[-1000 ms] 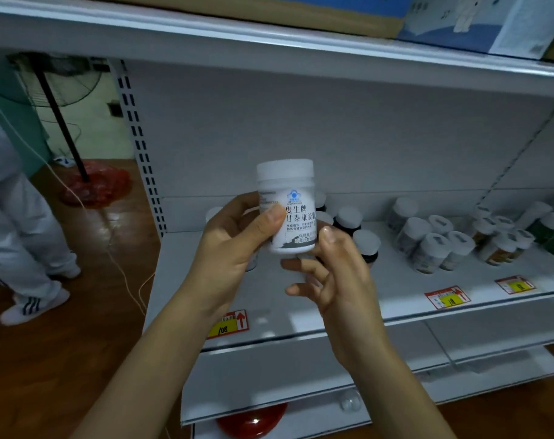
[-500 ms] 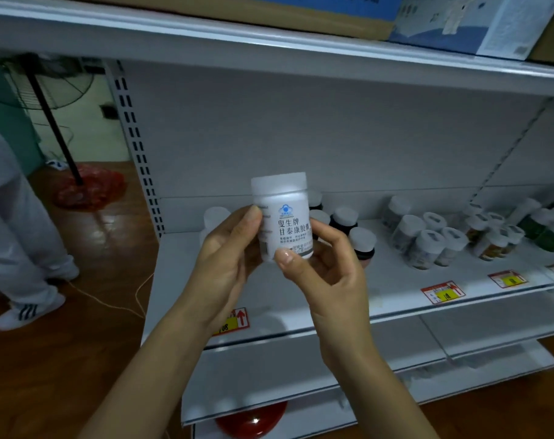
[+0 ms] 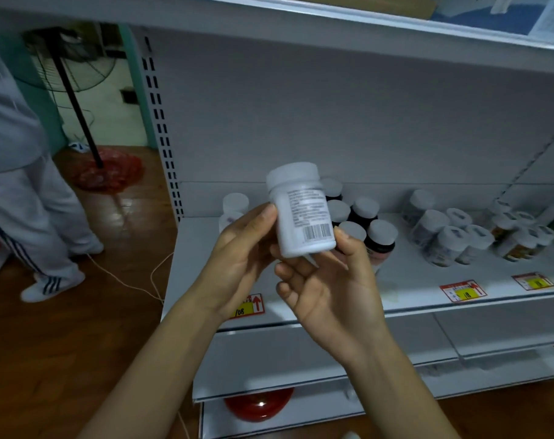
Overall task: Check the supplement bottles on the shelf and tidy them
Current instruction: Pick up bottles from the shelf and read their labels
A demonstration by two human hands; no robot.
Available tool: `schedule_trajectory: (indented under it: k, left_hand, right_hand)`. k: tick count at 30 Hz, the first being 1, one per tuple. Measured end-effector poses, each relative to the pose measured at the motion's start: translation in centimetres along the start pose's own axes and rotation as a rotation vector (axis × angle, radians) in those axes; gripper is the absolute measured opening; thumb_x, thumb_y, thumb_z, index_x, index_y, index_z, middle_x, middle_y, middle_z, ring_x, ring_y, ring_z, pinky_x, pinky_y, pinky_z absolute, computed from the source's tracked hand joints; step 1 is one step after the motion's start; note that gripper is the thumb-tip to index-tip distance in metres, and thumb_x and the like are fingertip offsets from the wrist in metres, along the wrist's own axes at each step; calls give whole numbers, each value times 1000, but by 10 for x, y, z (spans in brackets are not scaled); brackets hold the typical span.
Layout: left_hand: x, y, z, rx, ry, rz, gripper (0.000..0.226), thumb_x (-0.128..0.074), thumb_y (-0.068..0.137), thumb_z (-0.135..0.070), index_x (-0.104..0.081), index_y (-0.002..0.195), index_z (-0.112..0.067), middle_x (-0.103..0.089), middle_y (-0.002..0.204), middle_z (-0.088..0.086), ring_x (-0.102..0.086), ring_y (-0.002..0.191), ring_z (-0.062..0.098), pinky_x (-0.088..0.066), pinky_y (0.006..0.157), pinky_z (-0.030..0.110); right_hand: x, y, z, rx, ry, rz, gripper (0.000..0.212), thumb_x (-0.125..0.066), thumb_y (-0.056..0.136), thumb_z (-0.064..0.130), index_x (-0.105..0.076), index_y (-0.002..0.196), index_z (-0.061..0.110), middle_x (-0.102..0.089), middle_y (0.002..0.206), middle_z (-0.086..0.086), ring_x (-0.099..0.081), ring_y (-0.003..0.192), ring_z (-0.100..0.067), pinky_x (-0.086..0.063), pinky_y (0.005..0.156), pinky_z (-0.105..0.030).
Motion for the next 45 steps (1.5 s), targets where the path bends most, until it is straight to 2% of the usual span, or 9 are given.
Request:
schedule_trajectory:
  k: [7, 12, 15, 18, 26, 30, 33, 38, 45]
  left_hand:
    - [-14, -7, 9, 64, 27, 123, 70, -81, 67, -45, -58, 115, 0, -66, 75, 6, -63, 58, 8, -50, 50, 16]
    - [11, -9, -21, -208, 250, -97, 44, -79, 64, -29, -61, 103, -15, -74, 91, -3, -70, 86, 13, -54, 72, 21]
    - [19, -11, -23, -270, 445, -175, 42, -80, 64, -24, -58, 100, -18, -72, 94, -7, -69, 91, 11, -54, 76, 23]
    - [24, -9, -17, -288, 556, -185, 51, -84, 62, -30, -59, 105, -21, -70, 101, -9, -65, 101, 9, -52, 83, 21]
    - [71, -26, -8, -517, 916, -463, 47, -69, 71, -49, -49, 113, -45, -55, 119, -29, -52, 111, -6, -45, 93, 20]
    - [120, -8, 37, -353, 1166, -582, 67, -68, 68, -55, -42, 123, -27, -56, 128, 13, -49, 122, 26, -39, 95, 33]
    - [148, 18, 79, -60, 1320, -489, 63, -62, 70, -67, -49, 120, -31, -57, 122, -2, -55, 115, 18, -48, 90, 27]
    - [138, 9, 62, -101, 1093, -651, 56, -76, 77, -39, -51, 126, -30, -56, 124, -5, -54, 113, 15, -40, 87, 26]
    - [103, -8, -3, -333, 487, -498, 66, -84, 60, -29, -52, 117, -20, -65, 113, -12, -63, 104, 3, -53, 79, 19]
  right_hand:
    - [-5, 0, -16, -149, 61, 63, 54, -40, 83, 46, -76, 80, 7, -68, 69, -14, -55, 49, -18, -45, 48, -24]
    - [33, 6, 27, 281, -843, -214, 48, -49, 88, 59, -62, 118, 23, -72, 104, 2, -69, 91, -11, -56, 81, -34]
    - [11, 1, 40, 513, -1113, -39, 58, -65, 83, 46, -46, 136, 33, -59, 126, 22, -55, 116, 3, -45, 94, -15]
    - [0, 13, 36, 516, -1195, 85, 62, -75, 82, 21, -46, 136, 28, -60, 126, 18, -56, 117, -1, -46, 95, -17]
    - [63, 75, 7, 284, -1340, -241, 59, -81, 69, 35, -47, 114, 20, -62, 98, 9, -63, 94, -15, -52, 77, -31]
    - [85, 97, -8, 146, -1478, -307, 56, -78, 74, 34, -45, 116, 17, -59, 100, 6, -58, 88, -16, -43, 69, -26]
    - [97, 107, -19, 88, -1520, -326, 56, -76, 76, 35, -43, 118, 17, -62, 105, 1, -61, 94, -22, -44, 69, -28]
    - [104, 115, -34, 18, -1531, -277, 59, -77, 76, 32, -42, 122, 19, -63, 118, -2, -61, 103, -24, -40, 69, -27]
    - [56, 51, 22, 547, -1052, -276, 33, -66, 78, 37, -59, 108, 26, -68, 93, 9, -65, 88, -5, -51, 73, -19]
Point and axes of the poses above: each hand's wrist, its own y-axis towards the middle knuckle, its own x-axis out of the back of the hand, z = x × y, the point moved 10 cm from there along y, towards the middle knuckle
